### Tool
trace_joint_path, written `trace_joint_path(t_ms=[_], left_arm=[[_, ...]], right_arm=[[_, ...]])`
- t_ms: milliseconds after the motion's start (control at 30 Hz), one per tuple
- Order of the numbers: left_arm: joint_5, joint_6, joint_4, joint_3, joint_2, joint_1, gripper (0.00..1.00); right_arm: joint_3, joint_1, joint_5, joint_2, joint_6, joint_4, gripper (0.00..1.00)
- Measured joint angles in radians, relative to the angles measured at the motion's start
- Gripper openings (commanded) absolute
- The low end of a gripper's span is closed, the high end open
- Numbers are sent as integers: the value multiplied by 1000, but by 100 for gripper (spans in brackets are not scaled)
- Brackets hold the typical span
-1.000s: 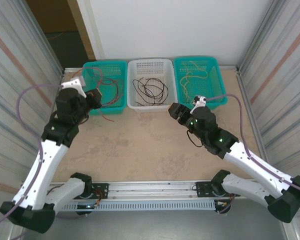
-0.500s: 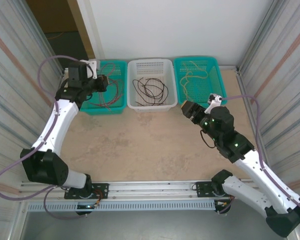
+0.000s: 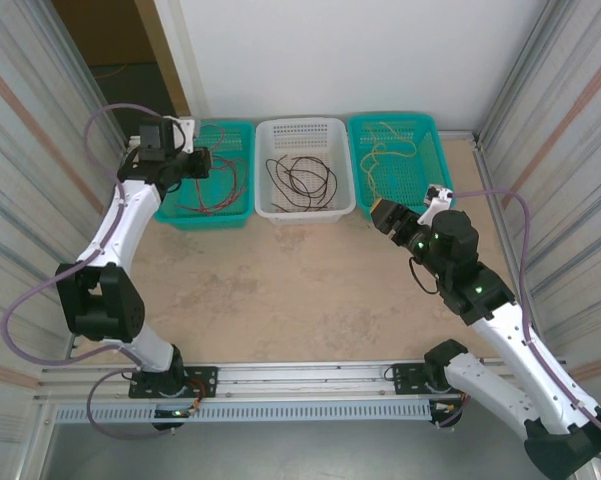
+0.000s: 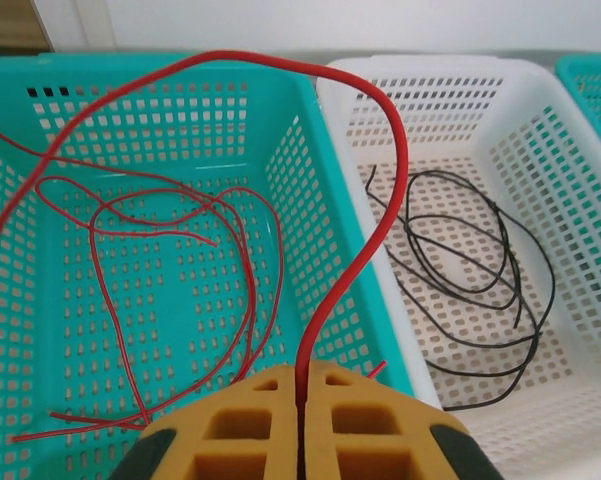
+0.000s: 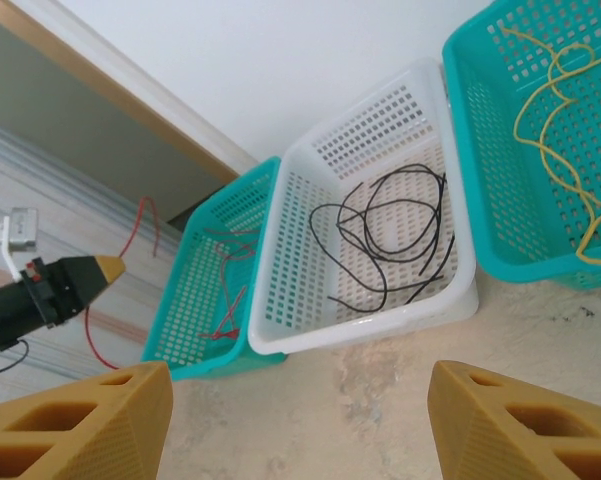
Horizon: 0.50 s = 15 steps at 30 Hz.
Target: Untangle the cables
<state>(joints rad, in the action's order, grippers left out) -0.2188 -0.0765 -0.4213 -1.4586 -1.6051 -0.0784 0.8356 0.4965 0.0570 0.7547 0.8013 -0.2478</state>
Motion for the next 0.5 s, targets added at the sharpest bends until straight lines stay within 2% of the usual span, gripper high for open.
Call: trace_joint_path(t_ms=[67, 133, 300, 367, 500], left_arm=[[5, 6, 0, 0, -19, 0, 25], [14, 17, 1, 0, -41, 0, 47], [64, 5, -3, -2, -68, 0, 76], [77, -7, -2, -2, -62, 0, 98], [101, -37, 4, 26, -4, 0, 99]], right_arm=[[0, -2, -6, 5, -4, 0, 68], [0, -9, -14, 11, -10, 1, 68], [0, -28, -33, 20, -27, 4, 68], [0, -28, -36, 20, -30, 6, 69], [6, -28, -30, 17, -48, 6, 73]])
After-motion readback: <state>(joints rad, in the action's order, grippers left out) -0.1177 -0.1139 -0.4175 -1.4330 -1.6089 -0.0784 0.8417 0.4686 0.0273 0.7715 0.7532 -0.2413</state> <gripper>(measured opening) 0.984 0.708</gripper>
